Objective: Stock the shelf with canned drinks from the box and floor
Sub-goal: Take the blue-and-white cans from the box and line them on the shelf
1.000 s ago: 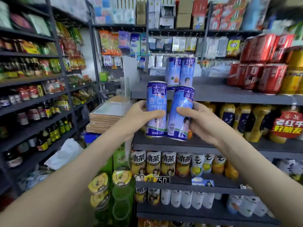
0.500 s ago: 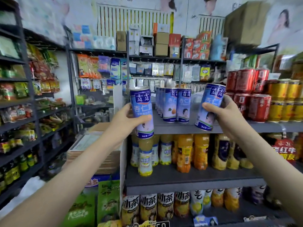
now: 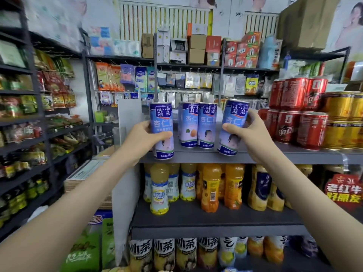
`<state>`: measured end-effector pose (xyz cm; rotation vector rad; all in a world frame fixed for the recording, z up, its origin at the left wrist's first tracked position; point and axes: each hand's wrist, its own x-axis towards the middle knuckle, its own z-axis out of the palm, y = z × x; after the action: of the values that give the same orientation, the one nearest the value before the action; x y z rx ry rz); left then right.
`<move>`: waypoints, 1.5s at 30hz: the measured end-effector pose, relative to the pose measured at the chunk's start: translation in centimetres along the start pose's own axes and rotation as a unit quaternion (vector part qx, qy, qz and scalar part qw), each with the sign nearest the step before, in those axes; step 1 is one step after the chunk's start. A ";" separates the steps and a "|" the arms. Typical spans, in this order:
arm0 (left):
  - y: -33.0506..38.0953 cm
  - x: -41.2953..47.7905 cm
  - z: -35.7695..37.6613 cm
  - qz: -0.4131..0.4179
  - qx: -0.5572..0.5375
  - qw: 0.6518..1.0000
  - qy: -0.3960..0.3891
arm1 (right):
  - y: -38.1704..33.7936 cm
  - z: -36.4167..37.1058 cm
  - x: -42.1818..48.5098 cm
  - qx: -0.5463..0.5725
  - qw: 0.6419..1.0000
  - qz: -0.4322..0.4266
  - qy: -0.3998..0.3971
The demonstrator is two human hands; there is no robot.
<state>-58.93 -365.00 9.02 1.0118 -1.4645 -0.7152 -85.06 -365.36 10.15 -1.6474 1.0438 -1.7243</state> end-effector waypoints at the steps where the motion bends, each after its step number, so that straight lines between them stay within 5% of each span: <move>1: -0.1 0.2 -0.5 -0.005 0.007 1.000 0.014 | -0.2 0.3 -0.3 -0.005 1.000 -0.012 -0.026; 10: -0.5 0.8 -8.1 0.021 0.042 0.996 0.070 | -0.8 11.5 0.9 -0.012 0.986 -0.010 -0.163; 16: -0.3 2.5 -13.7 0.054 0.025 0.992 0.109 | 1.2 19.5 5.1 -0.044 0.988 0.032 -0.142; 25: -1.8 6.1 -15.8 0.055 -0.002 0.998 0.030 | 3.8 23.8 9.8 -0.166 0.978 0.003 -0.129; 27: -2.2 6.9 -15.7 0.063 -0.007 0.998 0.011 | 3.9 23.7 10.8 -0.367 0.917 -0.088 -0.129; 29: -2.6 7.6 -15.7 0.070 0.000 0.998 -0.003 | 3.2 23.5 11.2 -0.562 0.783 -0.226 -0.141; 32: -3.4 8.5 -15.6 0.077 -0.006 0.997 -0.020 | 2.3 23.7 10.7 -0.675 0.656 -0.293 -0.168; 35: -4.6 9.1 -15.3 0.079 -0.012 0.996 -0.031 | 2.3 24.0 10.5 -0.717 0.618 -0.279 -0.163; 45: -6.9 10.9 -15.4 0.076 -0.055 0.995 -0.033 | 4.7 25.7 13.7 -0.755 0.590 -0.240 -0.152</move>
<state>-42.17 -376.03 10.31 0.7907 -1.5234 -0.7164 -61.91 -383.47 13.11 -3.2437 2.2618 -0.2444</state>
